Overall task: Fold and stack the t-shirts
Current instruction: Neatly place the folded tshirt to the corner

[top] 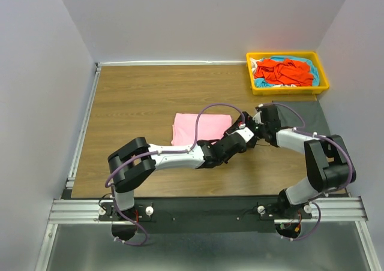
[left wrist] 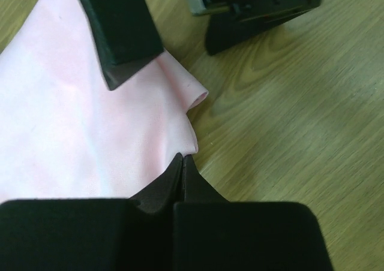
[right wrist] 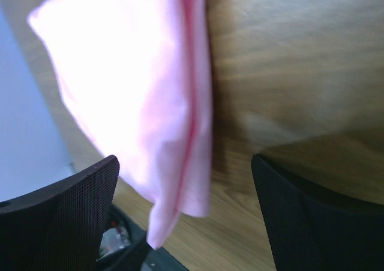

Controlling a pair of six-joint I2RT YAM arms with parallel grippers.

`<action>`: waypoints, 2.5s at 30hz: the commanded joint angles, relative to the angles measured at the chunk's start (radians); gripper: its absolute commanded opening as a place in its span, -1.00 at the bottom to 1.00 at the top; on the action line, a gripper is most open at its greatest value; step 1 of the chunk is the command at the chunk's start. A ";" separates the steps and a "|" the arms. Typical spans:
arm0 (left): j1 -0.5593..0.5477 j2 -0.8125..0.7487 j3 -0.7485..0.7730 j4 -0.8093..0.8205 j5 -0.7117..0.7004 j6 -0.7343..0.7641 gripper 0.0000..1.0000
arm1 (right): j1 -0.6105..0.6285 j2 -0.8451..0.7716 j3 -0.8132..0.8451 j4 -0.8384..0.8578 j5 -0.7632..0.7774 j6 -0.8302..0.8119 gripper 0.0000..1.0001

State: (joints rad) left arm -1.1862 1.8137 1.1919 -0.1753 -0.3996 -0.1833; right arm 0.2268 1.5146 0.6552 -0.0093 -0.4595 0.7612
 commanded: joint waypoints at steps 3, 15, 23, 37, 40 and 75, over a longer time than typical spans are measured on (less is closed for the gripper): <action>-0.001 -0.022 -0.003 0.017 -0.001 -0.018 -1.00 | 0.003 0.140 -0.037 0.216 -0.134 0.098 0.86; -0.003 -0.025 0.035 0.005 0.025 -0.022 -0.95 | 0.075 0.289 0.070 0.232 -0.231 0.047 0.00; -0.001 -0.066 0.101 -0.033 0.036 -0.033 -0.13 | 0.075 0.208 0.142 0.013 -0.090 -0.138 -0.99; 0.414 -0.476 -0.107 -0.072 -0.080 0.013 0.57 | 0.072 0.145 0.420 -0.510 0.605 -0.519 -0.99; 0.534 -0.536 -0.175 -0.062 -0.100 0.001 0.61 | 0.071 0.150 0.460 -0.529 0.792 -0.586 -0.99; 0.635 -0.694 -0.413 0.022 -0.102 -0.117 0.66 | -0.222 0.088 0.656 -0.477 1.164 -0.899 -0.99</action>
State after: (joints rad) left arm -0.5537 1.1057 0.7654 -0.1589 -0.4614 -0.2893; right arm 0.0319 1.6485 1.2980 -0.5201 0.6930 -0.1261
